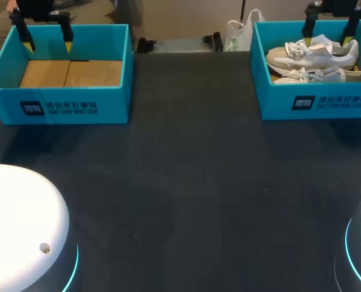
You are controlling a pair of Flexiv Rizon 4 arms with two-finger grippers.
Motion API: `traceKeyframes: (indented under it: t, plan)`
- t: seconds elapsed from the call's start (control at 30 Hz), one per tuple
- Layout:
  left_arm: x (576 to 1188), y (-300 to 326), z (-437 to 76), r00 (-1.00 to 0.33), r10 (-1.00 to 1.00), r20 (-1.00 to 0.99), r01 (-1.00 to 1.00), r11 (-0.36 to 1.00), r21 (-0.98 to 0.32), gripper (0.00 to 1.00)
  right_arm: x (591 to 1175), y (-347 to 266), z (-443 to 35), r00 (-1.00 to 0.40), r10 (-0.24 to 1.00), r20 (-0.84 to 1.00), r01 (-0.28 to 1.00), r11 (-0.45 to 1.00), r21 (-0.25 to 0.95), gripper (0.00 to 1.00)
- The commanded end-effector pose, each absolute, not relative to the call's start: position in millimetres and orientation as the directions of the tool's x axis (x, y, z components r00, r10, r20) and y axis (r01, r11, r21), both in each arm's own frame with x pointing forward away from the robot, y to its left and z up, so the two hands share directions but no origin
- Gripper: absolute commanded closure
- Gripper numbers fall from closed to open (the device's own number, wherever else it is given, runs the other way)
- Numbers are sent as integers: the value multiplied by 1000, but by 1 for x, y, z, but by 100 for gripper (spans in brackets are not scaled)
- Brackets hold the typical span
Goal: Take the shoe out of the shoebox, open the shoe tongue, remove and reinsert the insole, then place the shoe into the shoebox
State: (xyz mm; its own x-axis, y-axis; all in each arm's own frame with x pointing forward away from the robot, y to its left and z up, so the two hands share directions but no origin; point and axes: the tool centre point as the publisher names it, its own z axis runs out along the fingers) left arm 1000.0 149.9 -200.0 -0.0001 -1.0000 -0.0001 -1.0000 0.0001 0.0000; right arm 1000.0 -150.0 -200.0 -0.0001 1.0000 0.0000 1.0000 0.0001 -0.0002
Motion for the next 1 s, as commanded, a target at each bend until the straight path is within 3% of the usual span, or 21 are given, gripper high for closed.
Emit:
traceKeyframes:
  t: [0.03,0.83,1.0]
  plan:
    - [1000,150,-200,0,-1000,0,-1000,0,0,0,1000,-150,-200,0,1000,0,1000,0,0,0]
    - [1000,150,-200,0,-1000,0,-1000,0,0,0,1000,-150,-200,0,1000,0,1000,0,0,0]
    - [1000,150,-200,0,-1000,0,-1000,0,0,0,1001,-178,-209,32,999,6,999,-32,-7,0]
